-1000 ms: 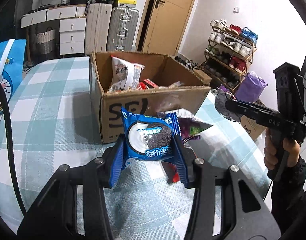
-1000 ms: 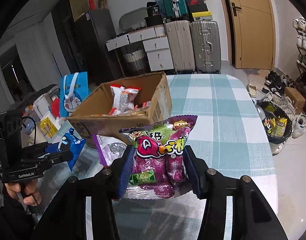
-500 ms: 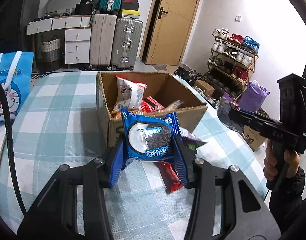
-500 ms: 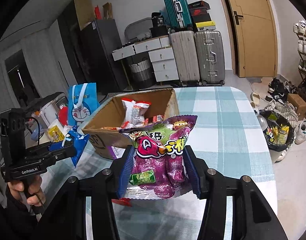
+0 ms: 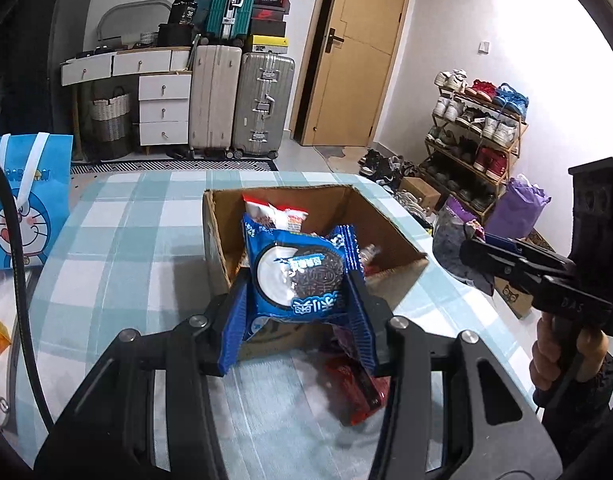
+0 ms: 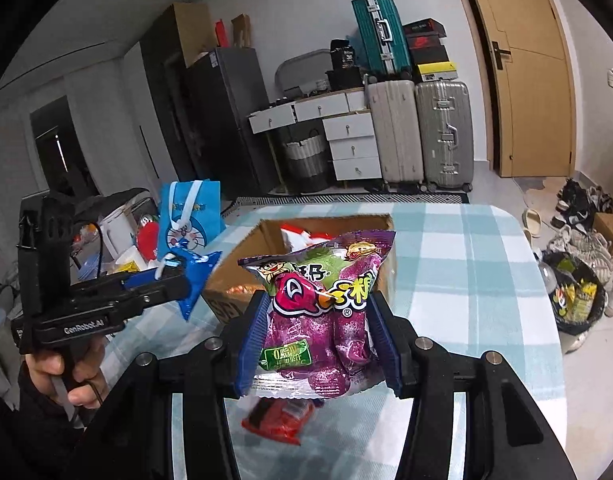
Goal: Organize snacks
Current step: 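Lift both held bags and carry them over the cardboard box, then open both grippers to drop the bags into the box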
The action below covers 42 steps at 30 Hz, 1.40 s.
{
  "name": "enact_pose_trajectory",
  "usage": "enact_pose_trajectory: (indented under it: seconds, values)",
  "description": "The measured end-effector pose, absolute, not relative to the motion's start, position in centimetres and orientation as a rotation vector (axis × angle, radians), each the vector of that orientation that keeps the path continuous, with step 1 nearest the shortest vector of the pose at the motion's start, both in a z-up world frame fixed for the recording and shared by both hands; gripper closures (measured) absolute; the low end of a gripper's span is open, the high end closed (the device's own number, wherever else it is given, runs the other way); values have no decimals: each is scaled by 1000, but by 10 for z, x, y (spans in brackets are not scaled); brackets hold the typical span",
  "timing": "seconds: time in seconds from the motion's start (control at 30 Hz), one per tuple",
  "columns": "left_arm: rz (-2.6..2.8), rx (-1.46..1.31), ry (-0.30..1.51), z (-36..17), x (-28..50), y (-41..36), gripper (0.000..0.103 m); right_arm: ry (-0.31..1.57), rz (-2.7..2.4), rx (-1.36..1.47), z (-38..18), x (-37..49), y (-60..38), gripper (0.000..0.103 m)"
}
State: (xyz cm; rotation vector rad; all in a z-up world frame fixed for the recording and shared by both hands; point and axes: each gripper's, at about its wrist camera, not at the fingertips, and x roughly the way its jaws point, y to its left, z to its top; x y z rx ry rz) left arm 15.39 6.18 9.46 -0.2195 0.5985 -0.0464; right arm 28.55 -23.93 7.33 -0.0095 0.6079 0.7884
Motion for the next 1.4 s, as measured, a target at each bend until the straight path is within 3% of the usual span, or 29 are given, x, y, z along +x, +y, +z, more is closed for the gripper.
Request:
enact_pose_trajectory:
  seconds: [0.93, 1.4]
  values:
    - [3, -217, 642, 65, 254, 67, 60, 661, 835, 72, 52, 363, -183, 53]
    - [12, -207, 676, 37, 285, 73, 60, 694, 791, -55, 27, 391, -149, 53]
